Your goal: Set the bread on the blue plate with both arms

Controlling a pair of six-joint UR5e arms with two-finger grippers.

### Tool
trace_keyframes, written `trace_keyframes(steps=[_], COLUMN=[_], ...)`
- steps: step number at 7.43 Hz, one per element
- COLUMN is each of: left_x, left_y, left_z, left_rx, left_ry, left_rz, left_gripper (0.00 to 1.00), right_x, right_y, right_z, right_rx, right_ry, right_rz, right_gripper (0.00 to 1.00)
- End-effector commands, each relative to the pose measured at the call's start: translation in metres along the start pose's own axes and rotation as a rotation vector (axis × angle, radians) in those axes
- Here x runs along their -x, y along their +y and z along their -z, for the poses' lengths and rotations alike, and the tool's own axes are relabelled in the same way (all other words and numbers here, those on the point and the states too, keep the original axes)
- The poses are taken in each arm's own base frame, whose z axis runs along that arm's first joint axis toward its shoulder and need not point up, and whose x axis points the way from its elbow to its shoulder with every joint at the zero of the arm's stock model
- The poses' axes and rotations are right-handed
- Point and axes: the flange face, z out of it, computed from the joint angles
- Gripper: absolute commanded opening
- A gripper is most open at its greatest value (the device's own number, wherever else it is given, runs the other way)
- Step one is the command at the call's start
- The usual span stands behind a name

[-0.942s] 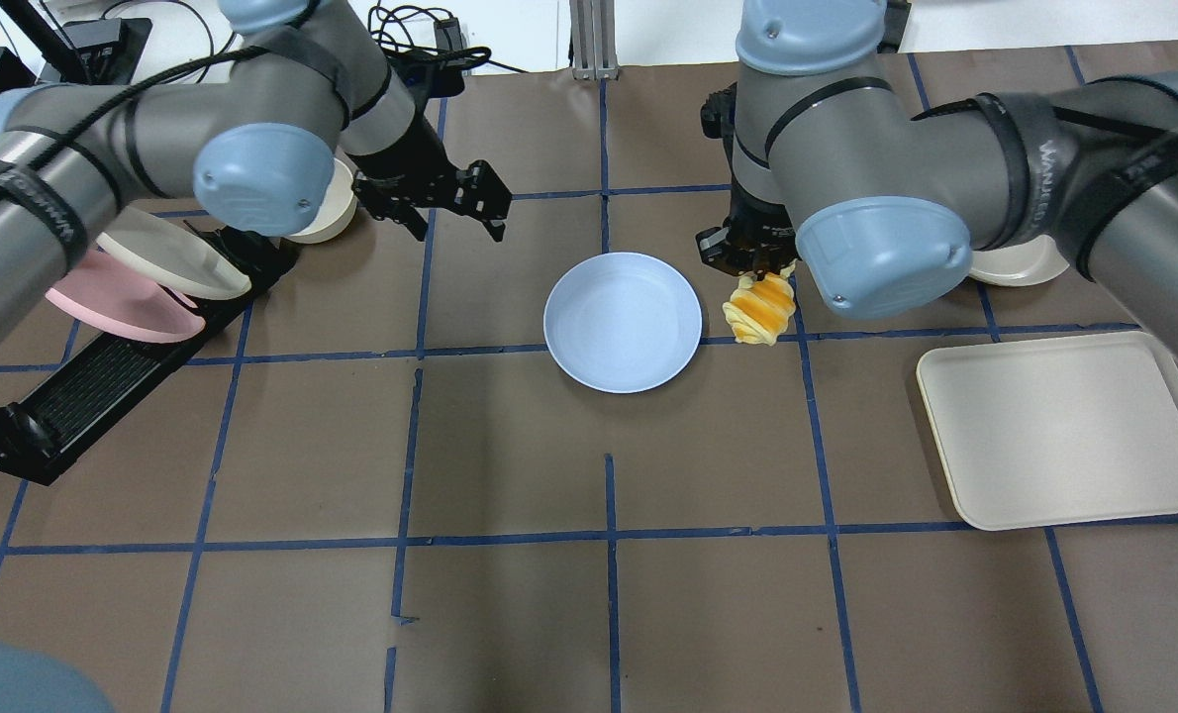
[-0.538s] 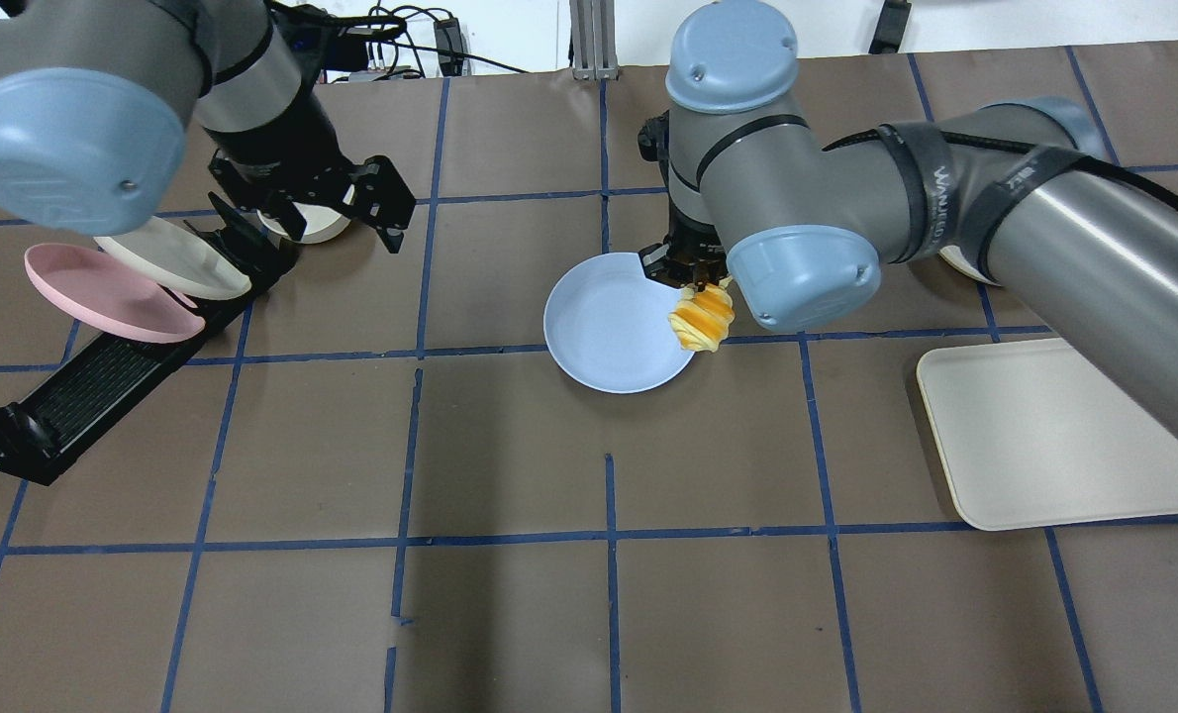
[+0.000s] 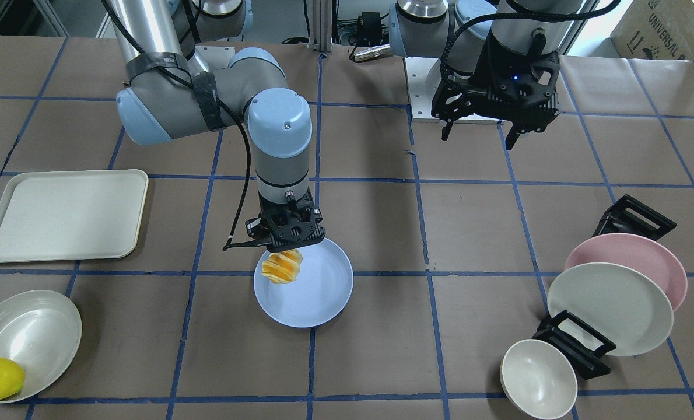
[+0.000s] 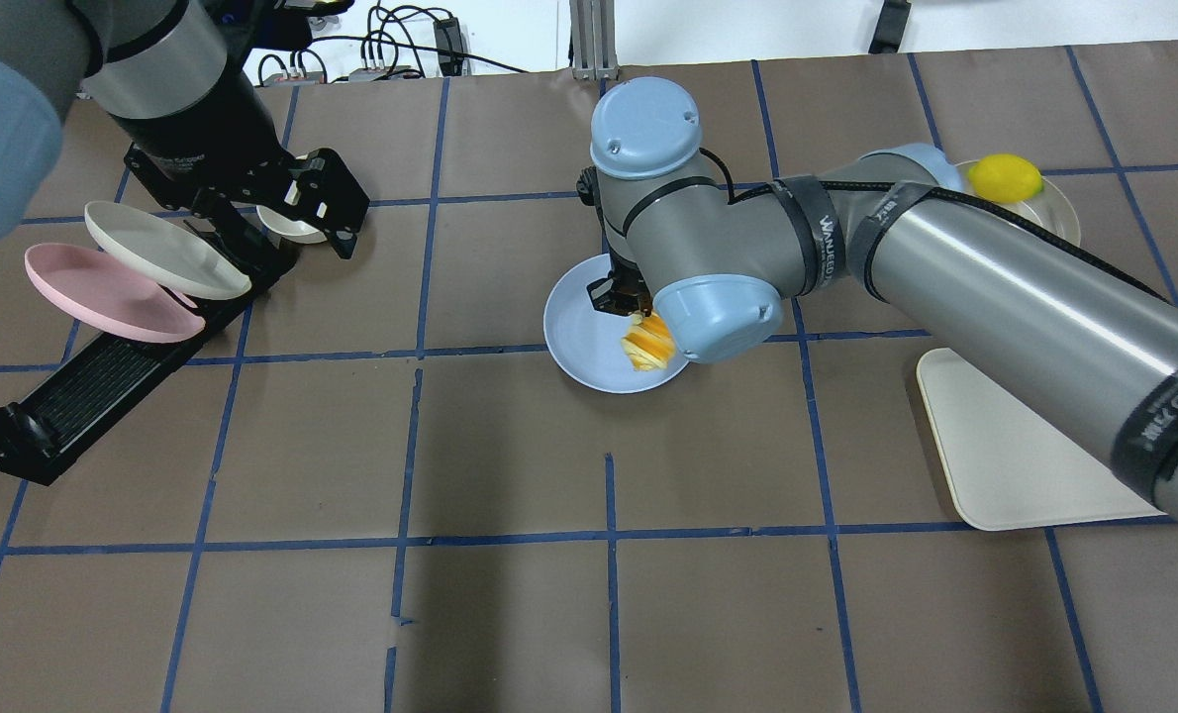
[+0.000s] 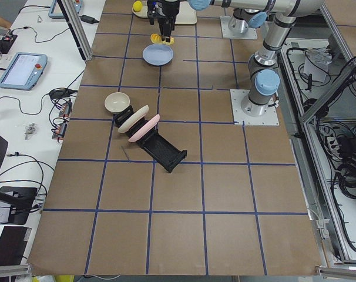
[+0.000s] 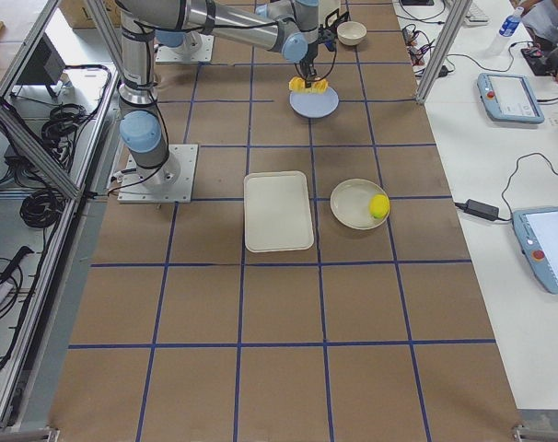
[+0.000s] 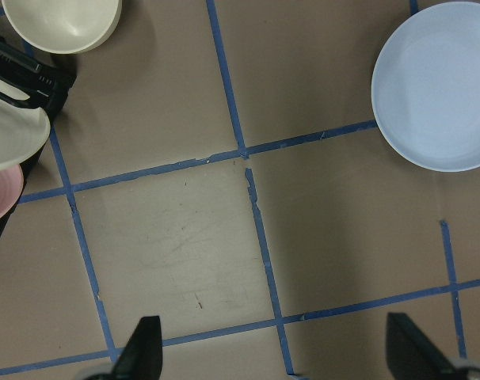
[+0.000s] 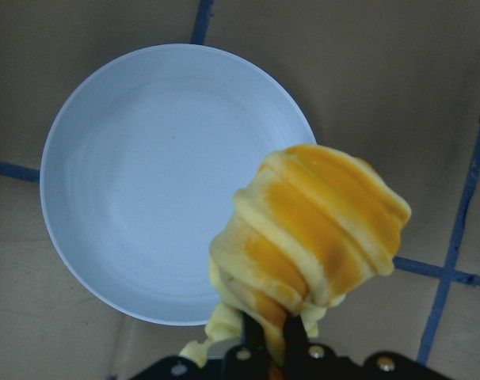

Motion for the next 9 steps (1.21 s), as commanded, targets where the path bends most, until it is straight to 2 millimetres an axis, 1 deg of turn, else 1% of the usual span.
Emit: trace_keyframes(steps=[1,2,3,4,5,6,7,8,9], left_x=[0.004,0.004,0.002,0.003,0.002,0.002,0.002,0.002,0.002], left_y=[-0.020,-0.022,-0.021,-0.022,-0.020,-0.020,-0.020,-0.020,-0.020], left_z=[0.001,0.002,0.001,0.001,0.000,0.001,0.003,0.000,0.001], left_rx=[0.014,0.038,0.041,0.040,0.043,0.040,0.038,0.043,0.041], left_ry=[0.001,0.005,0.007,0.007,0.009,0.008,0.007,0.009,0.008], left_rz=[0.004,0.002,0.002,0.002,0.003,0.003,0.003,0.003,0.003], left_gripper=[1.00,1.00,1.00,1.00,1.00,1.00,1.00,1.00,1.00], right_x=[0.004,0.006,0.014,0.025,0.031,0.031,0.031,0.031,0.031], right_y=[-0.005,-0.012,-0.023,-0.032,-0.040,-0.042,-0.039,-0.040,-0.042], right_z=[-0.015,-0.019,-0.016,-0.028,-0.038,-0.046,-0.050,-0.048,-0.047], right_rx=[-0.008,-0.014,-0.030,-0.023,-0.023,-0.017,-0.008,-0.010,-0.006], right_ry=[-0.002,-0.002,-0.004,0.006,0.012,0.012,0.014,0.014,0.013], right_rz=[0.004,0.004,0.013,0.029,0.037,0.039,0.040,0.046,0.054], right_gripper=[0.06,0.06,0.07,0.07,0.07,0.07,0.07,0.08,0.55])
